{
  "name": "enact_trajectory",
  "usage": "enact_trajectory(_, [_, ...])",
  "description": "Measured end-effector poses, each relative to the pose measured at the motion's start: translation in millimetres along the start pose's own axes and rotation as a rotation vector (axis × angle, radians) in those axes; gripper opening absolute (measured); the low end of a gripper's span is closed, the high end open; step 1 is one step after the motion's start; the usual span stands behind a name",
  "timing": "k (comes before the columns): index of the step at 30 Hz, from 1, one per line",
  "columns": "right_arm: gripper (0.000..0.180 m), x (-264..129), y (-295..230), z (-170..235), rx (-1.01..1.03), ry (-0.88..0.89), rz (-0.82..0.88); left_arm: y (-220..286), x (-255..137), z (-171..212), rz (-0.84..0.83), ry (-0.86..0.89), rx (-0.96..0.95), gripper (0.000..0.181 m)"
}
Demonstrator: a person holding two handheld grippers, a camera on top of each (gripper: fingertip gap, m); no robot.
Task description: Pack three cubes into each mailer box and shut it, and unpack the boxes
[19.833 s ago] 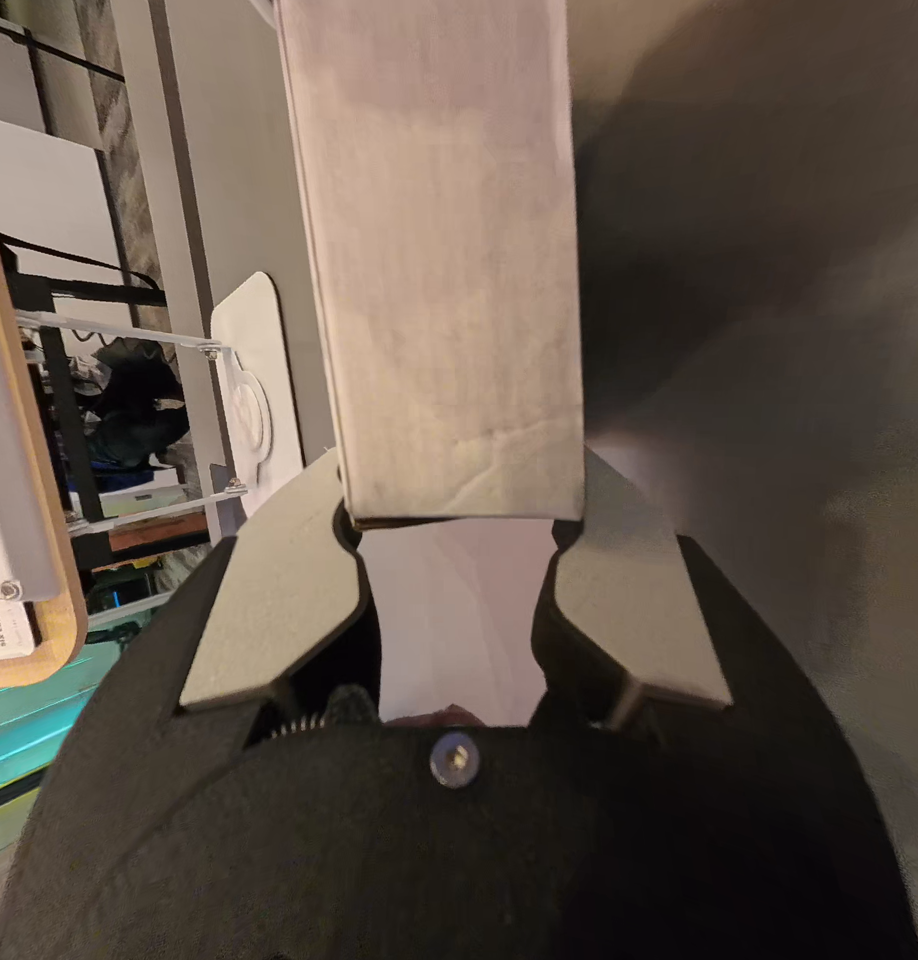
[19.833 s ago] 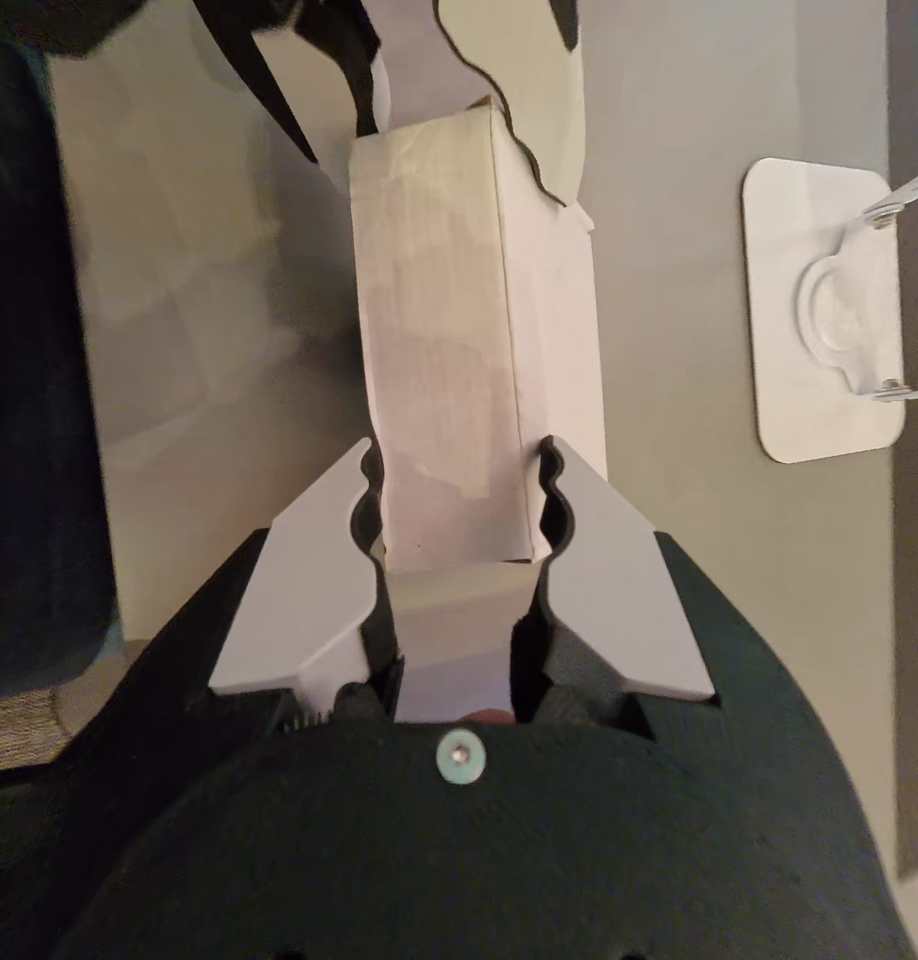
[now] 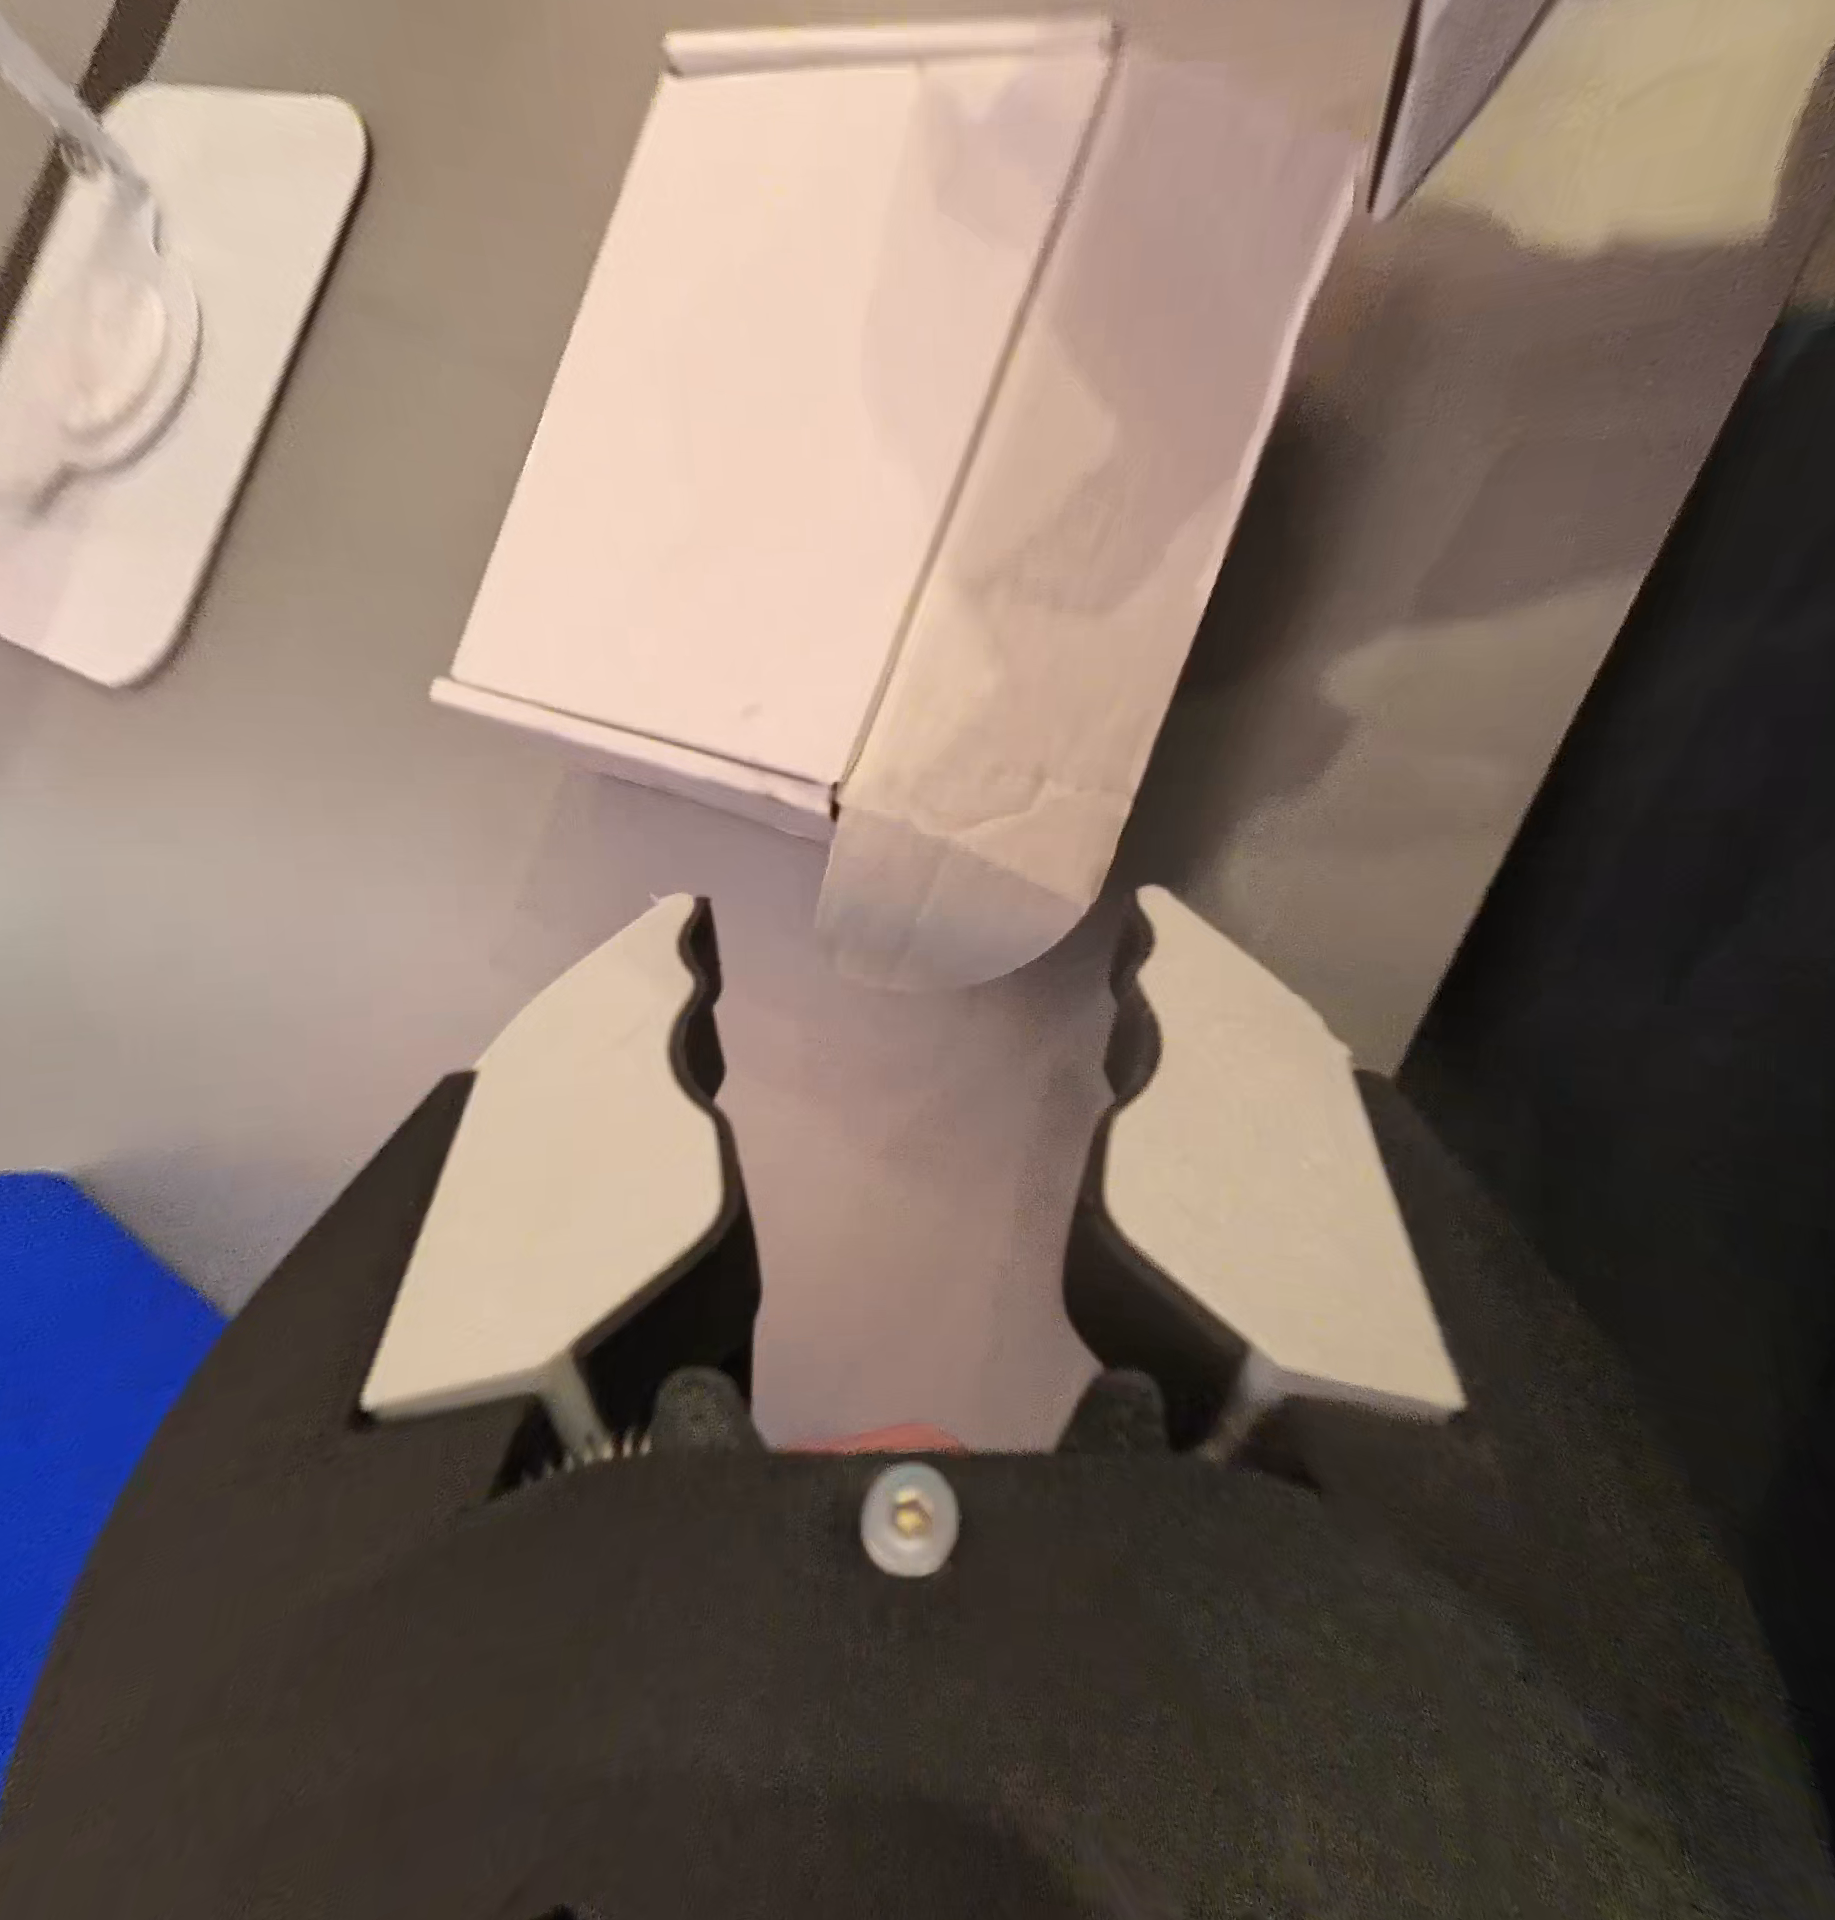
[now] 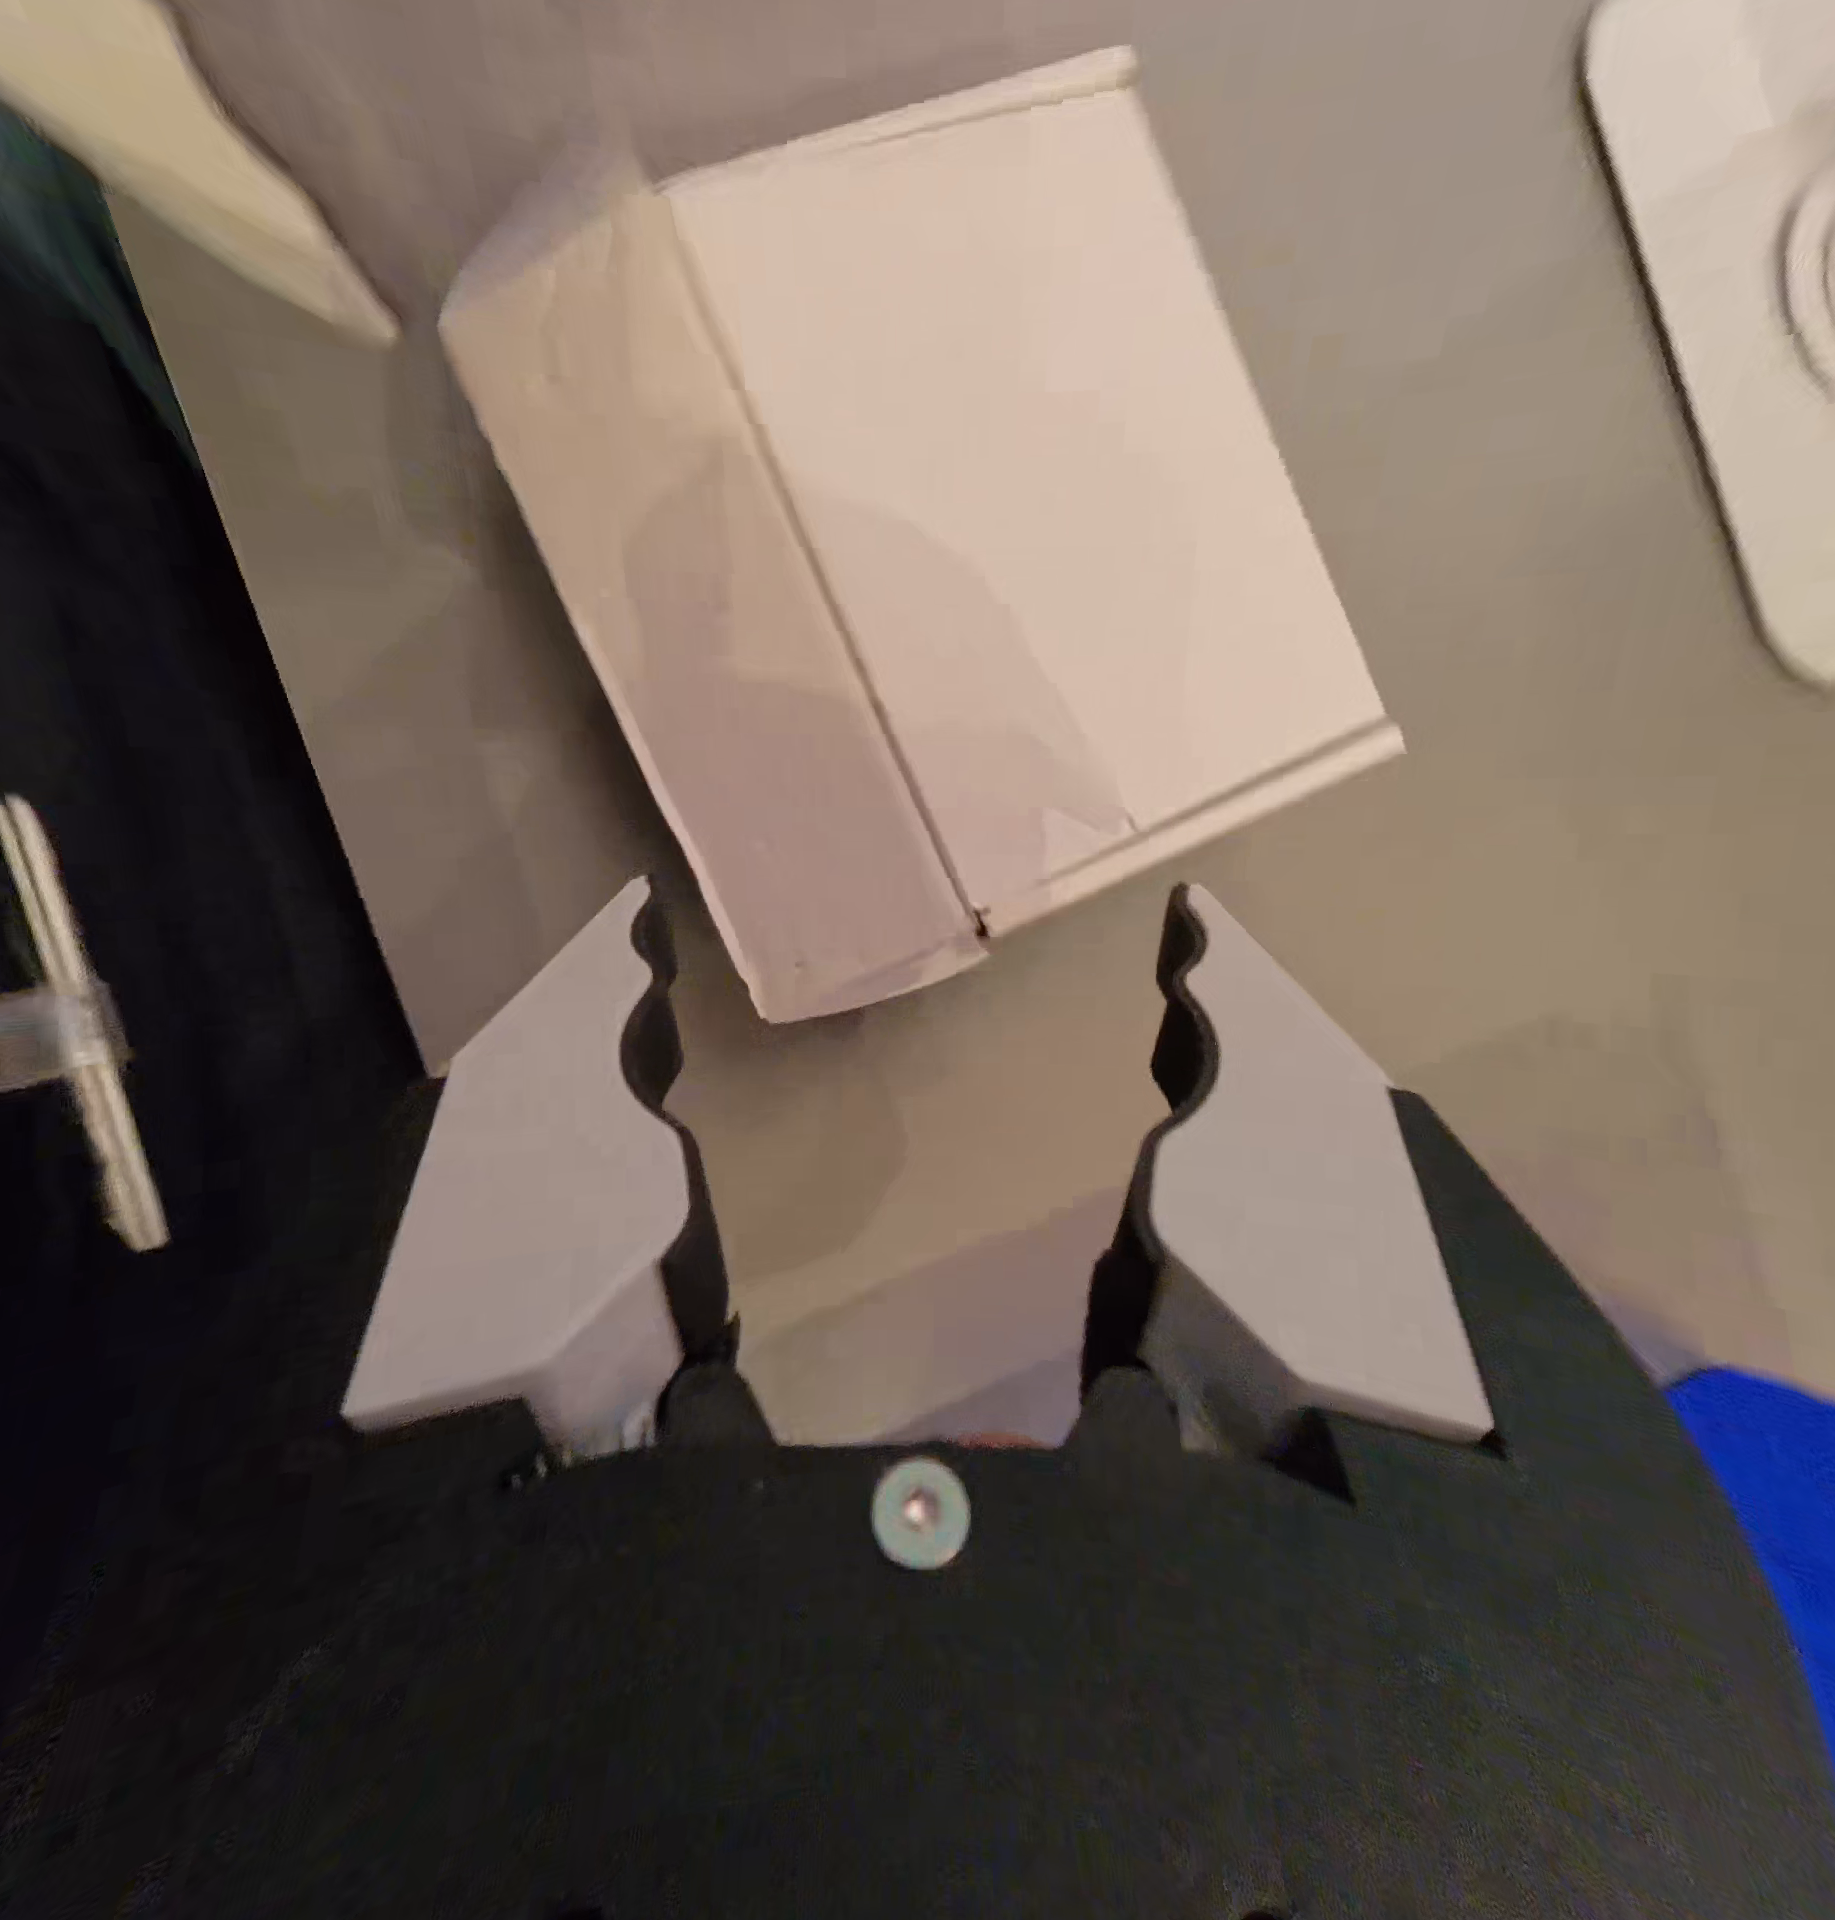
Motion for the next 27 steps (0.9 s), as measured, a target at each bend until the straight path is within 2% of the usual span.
enact_trajectory(4, [0.089, 2, 6, 21, 0.303, -0.014, -0.13, 3, 5, 1, 0.092, 0.034, -0.25, 0.068])
enact_trajectory(8, [0.069, 18, -6, 32, 0.414, -0.019, -0.281, 3, 14, 5, 0.157, 0.029, -0.379, 0.063])
enact_trajectory(10, [0.059, 23, -9, 32, 0.429, -0.006, -0.312, 5, 19, 6, 0.194, 0.014, -0.414, 0.061])
enact_trajectory(16, [0.057, 27, -8, 30, 0.435, -0.007, -0.331, 9, 25, 5, 0.277, 0.022, -0.505, 0.059])
enact_trajectory(23, [0.055, 28, -10, 28, 0.466, -0.014, -0.389, 4, 23, 8, 0.399, 0.054, -0.74, 0.048])
enact_trajectory(27, [0.056, 27, -9, 28, 0.472, -0.003, -0.403, 4, 18, 11, 0.392, 0.063, -0.747, 0.047])
Point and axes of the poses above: each gripper's, where its closed fingertips meet, x out along the fingers, z out of its underside, y = z × x across the jaws, the point moved 5 cm from there along -x, back along the fingers, and after that the axes turned 3 degrees about y, right-handed, at the moved point
